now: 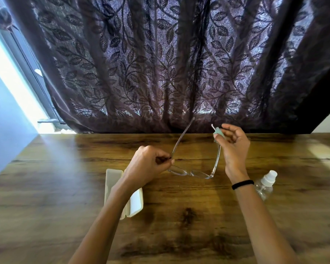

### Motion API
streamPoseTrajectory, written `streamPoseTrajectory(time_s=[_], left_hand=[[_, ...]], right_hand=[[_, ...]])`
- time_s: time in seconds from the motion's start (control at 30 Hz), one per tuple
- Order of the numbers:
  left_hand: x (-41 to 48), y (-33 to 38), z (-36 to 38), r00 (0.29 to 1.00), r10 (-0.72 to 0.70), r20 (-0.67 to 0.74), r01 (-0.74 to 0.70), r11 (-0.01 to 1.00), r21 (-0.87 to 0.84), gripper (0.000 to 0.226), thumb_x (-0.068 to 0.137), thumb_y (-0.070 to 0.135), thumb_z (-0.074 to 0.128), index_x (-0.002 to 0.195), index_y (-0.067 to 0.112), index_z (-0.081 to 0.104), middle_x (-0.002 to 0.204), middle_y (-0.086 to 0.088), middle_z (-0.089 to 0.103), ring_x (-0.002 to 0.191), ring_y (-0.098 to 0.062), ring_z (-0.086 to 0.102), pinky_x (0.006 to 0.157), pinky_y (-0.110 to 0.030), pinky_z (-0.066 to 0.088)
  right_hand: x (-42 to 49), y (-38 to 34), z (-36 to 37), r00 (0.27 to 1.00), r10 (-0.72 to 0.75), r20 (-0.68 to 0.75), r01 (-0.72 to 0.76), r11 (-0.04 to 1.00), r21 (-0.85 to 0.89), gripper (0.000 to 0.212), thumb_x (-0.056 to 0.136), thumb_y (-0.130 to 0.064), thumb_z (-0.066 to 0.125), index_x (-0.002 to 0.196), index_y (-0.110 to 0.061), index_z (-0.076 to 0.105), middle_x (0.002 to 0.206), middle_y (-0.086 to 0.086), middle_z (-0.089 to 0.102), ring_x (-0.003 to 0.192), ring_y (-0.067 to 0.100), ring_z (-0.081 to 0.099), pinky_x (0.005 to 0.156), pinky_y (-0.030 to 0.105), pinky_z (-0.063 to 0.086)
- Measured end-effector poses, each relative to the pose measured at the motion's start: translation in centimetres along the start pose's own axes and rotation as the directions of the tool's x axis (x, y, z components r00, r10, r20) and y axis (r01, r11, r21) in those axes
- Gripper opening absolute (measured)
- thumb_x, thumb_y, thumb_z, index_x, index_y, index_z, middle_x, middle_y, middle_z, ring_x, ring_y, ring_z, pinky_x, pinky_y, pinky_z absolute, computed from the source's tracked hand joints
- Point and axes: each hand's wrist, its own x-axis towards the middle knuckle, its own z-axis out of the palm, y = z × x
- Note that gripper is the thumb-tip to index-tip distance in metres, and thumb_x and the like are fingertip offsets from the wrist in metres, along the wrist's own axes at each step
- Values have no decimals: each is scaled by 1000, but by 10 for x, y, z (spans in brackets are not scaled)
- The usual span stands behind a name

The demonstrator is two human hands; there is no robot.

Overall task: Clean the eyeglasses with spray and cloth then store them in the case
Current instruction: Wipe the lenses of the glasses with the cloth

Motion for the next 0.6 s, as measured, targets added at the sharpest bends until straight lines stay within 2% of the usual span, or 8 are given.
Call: streamPoseTrajectory(time_s=[0.17,0.3,0.37,0.47,0.53,0.6], left_hand=[[-2,-4,1,997,74,-2,-74,997,18,13,79,21,72,89,12,75,81,4,72,70,-5,63,65,-16,49],[-2,-6,1,984,168,59,-170,985,28,12,78,19,73,89,15,74,80,16,65,68,7,58,63,-5,40],[-2,-7,2,982,186,41,-187,982,23,13,78,19,73,90,14,74,80,17,64,68,7,58,64,-5,41],[-2,-6,6,989,124,-83,-127,991,-32,15,78,21,73,92,15,74,80,11,69,69,-1,64,64,-14,50],[-3,-5,8,985,60,-163,-78,991,-104,13,78,20,73,91,17,74,77,14,68,67,0,64,63,-14,50],[-3,-3,11,978,-1,-208,-33,987,-160,8,79,20,72,87,20,74,70,15,69,61,-3,63,61,-23,53]], right_hand=[[5,0,0,1000,-8,9,9,998,-60,30,76,10,65,104,-2,59,82,-1,62,66,-8,61,60,8,49],[7,0,-2,1000,-12,13,13,996,-90,29,77,8,66,103,-3,61,84,-1,63,68,-8,61,63,9,50],[7,-1,-2,1000,-11,11,12,996,-92,27,77,7,66,101,-4,61,83,-3,62,68,-9,61,64,9,50],[7,-1,-2,1000,-13,-17,12,997,-73,25,77,6,67,100,-4,62,83,-2,63,69,-6,61,66,10,50],[7,0,-2,999,-6,-44,4,999,-53,23,77,4,67,99,-5,63,85,-2,64,72,-3,62,68,11,50],[6,1,-1,997,-4,-72,1,999,-34,22,77,3,68,96,-8,64,85,-2,65,73,-1,62,67,11,50]])
